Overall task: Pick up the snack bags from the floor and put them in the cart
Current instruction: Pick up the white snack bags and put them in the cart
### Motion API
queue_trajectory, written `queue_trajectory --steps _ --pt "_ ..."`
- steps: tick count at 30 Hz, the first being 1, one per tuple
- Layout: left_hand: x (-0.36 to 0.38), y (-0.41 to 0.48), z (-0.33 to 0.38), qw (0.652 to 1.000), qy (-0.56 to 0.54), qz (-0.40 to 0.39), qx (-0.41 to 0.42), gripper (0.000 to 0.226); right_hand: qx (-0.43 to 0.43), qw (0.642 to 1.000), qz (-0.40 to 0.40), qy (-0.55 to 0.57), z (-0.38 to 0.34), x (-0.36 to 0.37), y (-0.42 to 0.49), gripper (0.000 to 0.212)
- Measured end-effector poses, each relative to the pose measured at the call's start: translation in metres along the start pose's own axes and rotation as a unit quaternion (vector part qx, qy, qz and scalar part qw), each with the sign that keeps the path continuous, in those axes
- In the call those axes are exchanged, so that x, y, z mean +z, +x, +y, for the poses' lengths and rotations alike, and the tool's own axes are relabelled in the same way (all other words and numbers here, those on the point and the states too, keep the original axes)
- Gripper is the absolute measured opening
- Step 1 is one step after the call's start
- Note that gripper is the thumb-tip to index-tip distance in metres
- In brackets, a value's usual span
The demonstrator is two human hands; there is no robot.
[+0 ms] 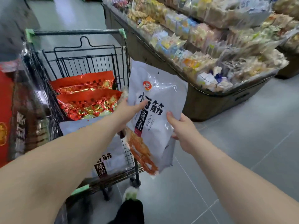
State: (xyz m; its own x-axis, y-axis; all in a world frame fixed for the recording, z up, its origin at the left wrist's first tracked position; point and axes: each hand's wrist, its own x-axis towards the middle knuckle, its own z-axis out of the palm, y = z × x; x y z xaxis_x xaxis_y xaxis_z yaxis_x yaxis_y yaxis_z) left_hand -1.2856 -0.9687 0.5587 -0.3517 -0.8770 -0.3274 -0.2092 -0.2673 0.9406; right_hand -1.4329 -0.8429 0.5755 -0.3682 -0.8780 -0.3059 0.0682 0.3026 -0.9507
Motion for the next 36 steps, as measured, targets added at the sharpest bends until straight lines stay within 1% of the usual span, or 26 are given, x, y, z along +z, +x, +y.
queue_trajectory --steps 2,4,5,8,9,11,12,13,14,15,16,18,19,21,24,26,28,29,30,32,33,35,36 --pt "-0.005 0.029 0.002 1.0 0.01 -0.005 -0.01 0.133 0.01 1.0 -0.014 -0.014 -0.001 0.004 0.024 0.011" --pt "-0.014 0.061 -0.003 1.0 0.015 -0.009 -0.026 0.136 0.032 0.998 -0.023 -0.038 -0.002 0.012 0.046 0.013" --pt "-0.019 0.072 -0.002 0.999 0.029 -0.016 -0.042 0.136 0.045 0.997 -0.031 -0.045 -0.001 0.018 0.057 0.019" --pt "-0.034 0.098 0.001 0.99 0.062 -0.056 -0.118 0.134 0.065 0.993 -0.049 -0.086 0.005 0.037 0.09 0.038" --pt "-0.038 0.105 -0.001 0.984 0.063 -0.076 -0.146 0.133 0.062 0.991 -0.058 -0.105 0.007 0.043 0.099 0.04" --pt "-0.047 0.12 -0.01 0.975 0.044 -0.094 -0.196 0.135 0.045 0.984 -0.077 -0.151 0.014 0.054 0.116 0.033" --pt "-0.048 0.126 -0.017 0.974 0.032 -0.093 -0.203 0.135 0.046 0.978 -0.086 -0.186 0.015 0.059 0.12 0.03" --pt "-0.05 0.133 -0.026 0.975 0.023 -0.086 -0.205 0.133 0.06 0.969 -0.099 -0.22 0.022 0.061 0.127 0.035" --pt "-0.05 0.138 -0.034 0.976 0.023 -0.081 -0.203 0.131 0.087 0.957 -0.115 -0.254 0.03 0.062 0.131 0.044" --pt "-0.05 0.145 -0.043 0.975 0.027 -0.076 -0.207 0.126 0.119 0.945 -0.129 -0.275 0.04 0.064 0.136 0.047" --pt "-0.051 0.149 -0.053 0.975 0.035 -0.072 -0.208 0.12 0.146 0.937 -0.145 -0.283 0.048 0.064 0.137 0.039" --pt "-0.052 0.156 -0.071 0.97 0.051 -0.084 -0.22 0.111 0.189 0.923 -0.164 -0.293 0.061 0.065 0.137 0.015" --pt "-0.052 0.16 -0.078 0.966 0.057 -0.098 -0.234 0.109 0.202 0.91 -0.173 -0.318 0.062 0.065 0.137 0.014" --pt "-0.051 0.165 -0.095 0.952 0.074 -0.112 -0.274 0.104 0.197 0.885 -0.188 -0.378 0.07 0.067 0.139 0.022" --pt "-0.046 0.167 -0.121 0.943 0.067 -0.108 -0.307 0.094 0.177 0.858 -0.221 -0.43 0.088 0.076 0.142 0.02" --pt "-0.041 0.166 -0.142 0.938 0.064 -0.107 -0.324 0.091 0.214 0.84 -0.253 -0.431 0.104 0.08 0.139 0.02" --pt "-0.038 0.163 -0.16 0.932 0.061 -0.103 -0.342 0.092 0.234 0.819 -0.28 -0.442 0.123 0.086 0.134 0.024" --pt "-0.038 0.162 -0.169 0.929 0.054 -0.1 -0.351 0.094 0.24 0.805 -0.292 -0.458 0.133 0.087 0.132 0.017" --pt "-0.038 0.162 -0.176 0.93 0.05 -0.099 -0.352 0.096 0.238 0.8 -0.297 -0.464 0.143 0.087 0.129 0.02" --pt "-0.038 0.159 -0.186 0.93 0.035 -0.097 -0.351 0.1 0.243 0.808 -0.309 -0.439 0.15 0.086 0.126 0.059" --pt "-0.038 0.158 -0.189 0.931 0.028 -0.096 -0.351 0.101 0.241 0.821 -0.306 -0.416 0.153 0.084 0.124 0.072" --pt "-0.039 0.159 -0.186 0.938 0.028 -0.087 -0.336 0.096 0.238 0.832 -0.303 -0.399 0.149 0.079 0.12 0.089" --pt "-0.04 0.158 -0.178 0.946 0.047 -0.067 -0.314 0.092 0.231 0.832 -0.3 -0.406 0.149 0.074 0.12 0.096"
